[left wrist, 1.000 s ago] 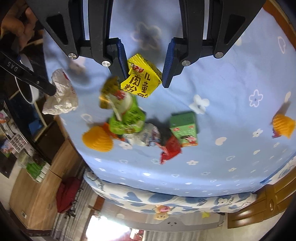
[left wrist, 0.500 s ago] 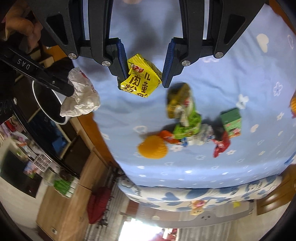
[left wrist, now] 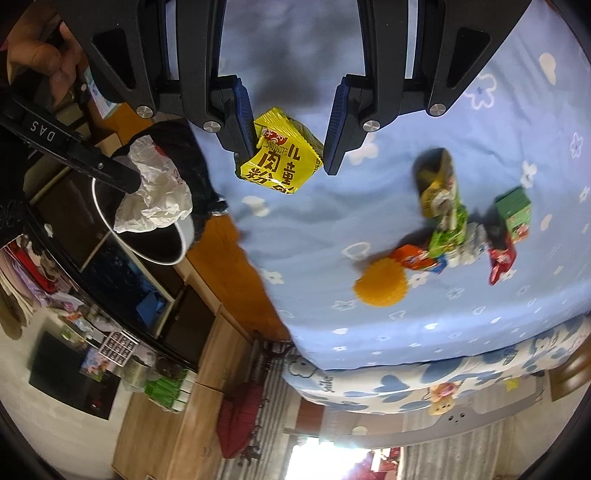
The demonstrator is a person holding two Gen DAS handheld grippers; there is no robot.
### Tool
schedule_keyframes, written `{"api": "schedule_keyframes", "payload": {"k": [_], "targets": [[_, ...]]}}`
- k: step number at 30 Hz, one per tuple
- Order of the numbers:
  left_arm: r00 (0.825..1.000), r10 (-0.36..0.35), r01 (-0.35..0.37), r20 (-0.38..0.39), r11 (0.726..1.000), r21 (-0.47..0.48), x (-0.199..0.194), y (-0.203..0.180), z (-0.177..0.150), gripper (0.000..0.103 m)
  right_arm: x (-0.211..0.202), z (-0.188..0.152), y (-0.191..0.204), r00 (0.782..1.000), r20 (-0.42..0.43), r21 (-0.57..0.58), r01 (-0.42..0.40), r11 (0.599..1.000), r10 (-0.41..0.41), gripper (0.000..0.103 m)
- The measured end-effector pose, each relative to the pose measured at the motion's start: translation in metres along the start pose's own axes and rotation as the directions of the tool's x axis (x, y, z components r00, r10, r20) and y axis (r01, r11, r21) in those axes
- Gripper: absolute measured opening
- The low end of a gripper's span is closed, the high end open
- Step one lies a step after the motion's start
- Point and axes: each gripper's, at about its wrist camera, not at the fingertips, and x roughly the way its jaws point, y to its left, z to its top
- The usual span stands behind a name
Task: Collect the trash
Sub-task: 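Carry yellow and white wrappers over the bin and open both tools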
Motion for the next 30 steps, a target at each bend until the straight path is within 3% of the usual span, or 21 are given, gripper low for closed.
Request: {"api": "schedule_keyframes", "payload": {"k": [18,30], "targets": [[0.996,-0.084,0.087,-0.029,0.989,0.123,0.04,-0.075,0.023,0.034,-0.05,0.005,-0.065,0.992,0.074,0.087,0.096,0.992,-0.103,0.021],[0.994,-0.105,0.11,-0.038,0.981,0.16,0.066,-0.095,0.041,0.034,-0.062,0.016,-0.089,0.985,0.093,0.12,0.131,0.984,-0.142,0.021]]}}
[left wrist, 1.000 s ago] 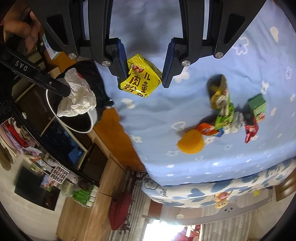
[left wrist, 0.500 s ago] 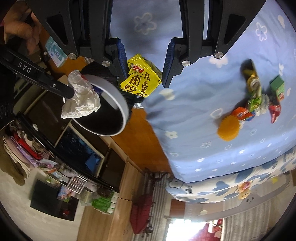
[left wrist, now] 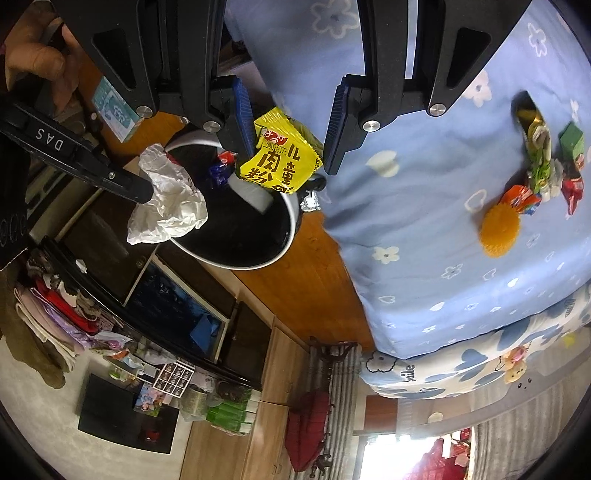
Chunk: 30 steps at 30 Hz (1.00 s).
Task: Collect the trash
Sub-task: 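Carry yellow and white wrappers over the bin and open both tools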
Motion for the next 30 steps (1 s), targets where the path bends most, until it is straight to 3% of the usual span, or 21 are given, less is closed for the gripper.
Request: {"api": "schedule_keyframes", "payload": {"k": [30], "targets": [[0.999,-0.042,0.043,-0.013,0.998,0.055,0.039,-0.026,0.023,0.035,0.01,0.024,-0.029,0.998,-0.017,0.032,0.061,0.998,-0.061,0.021]]}}
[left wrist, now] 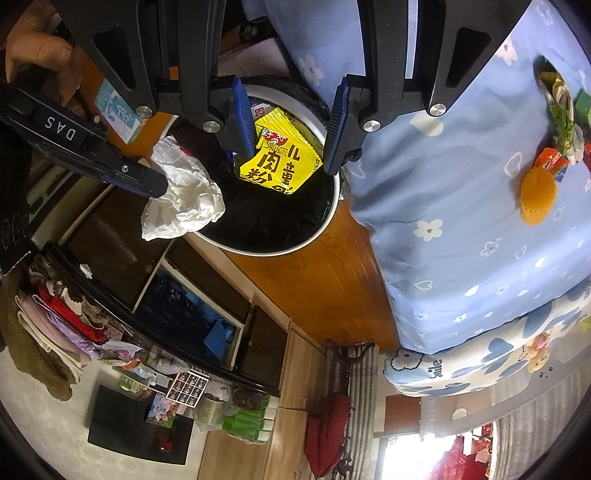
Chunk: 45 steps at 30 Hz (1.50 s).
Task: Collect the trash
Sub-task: 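Carry yellow and white wrappers over the bin and open both tools, then move both open tools back toward the trash pile on the bed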
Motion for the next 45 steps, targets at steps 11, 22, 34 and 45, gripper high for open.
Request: {"api": "schedule_keyframes", "payload": {"k": [11,22,34,45], "targets": [[1.0,-0.006,0.006,-0.028,1.0,0.021,0.013,-0.009,0.003,0.036,0.008,0.006,-0.009,1.0,-0.021,0.014,0.021,1.0,-0.02,0.021],[0.999,0.005,-0.003,-0.051,0.999,0.034,0.024,-0.018,0.008,0.059,0.026,0.011,-0.022,0.997,-0.067,0.035,0.033,0.999,-0.03,0.034],[0.998,-0.016,0.014,-0.057,0.999,-0.033,0.018,-0.006,-0.006,0.065,0.022,0.007,-0.024,0.999,-0.044,0.067,0.029,0.997,-0.026,0.052],[0.999,0.035,-0.04,-0.036,0.991,-0.131,-0.023,0.035,-0.041,0.068,0.002,0.001,0.012,0.999,0.035,0.041,-0.013,0.999,0.012,0.076]]}}
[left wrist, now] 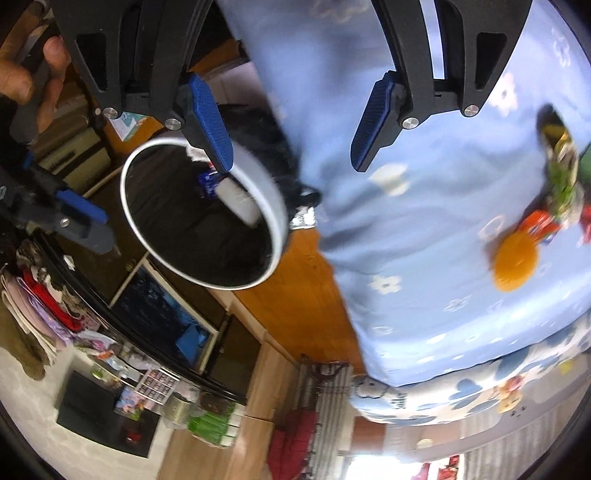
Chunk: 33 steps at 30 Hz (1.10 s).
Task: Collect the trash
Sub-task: 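Move both open tools back toward the trash pile on the bed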
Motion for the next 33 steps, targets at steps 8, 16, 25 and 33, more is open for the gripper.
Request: {"api": "schedule_keyframes", "payload": {"k": [8,16,25,33], "targets": [[0.999,0.052,-0.051,0.009,0.995,-0.084,-0.034,0.039,-0.034,0.069,0.006,-0.019,0.05,0.999,-0.019,-0.078,-0.049,0.996,0.048,0.08],[0.994,0.109,-0.103,0.032,0.982,-0.156,-0.072,0.072,-0.06,0.069,0.024,-0.039,0.093,0.992,-0.082,-0.141,-0.108,0.984,0.097,0.081],[0.982,0.184,-0.172,0.034,0.959,-0.227,-0.104,0.109,-0.084,0.069,0.043,-0.063,0.136,0.978,-0.143,-0.193,-0.179,0.965,0.153,0.081],[0.973,0.23,-0.213,0.026,0.933,-0.29,-0.121,0.137,-0.094,0.069,0.061,-0.075,0.164,0.97,-0.175,-0.228,-0.206,0.952,0.168,0.081]]}}
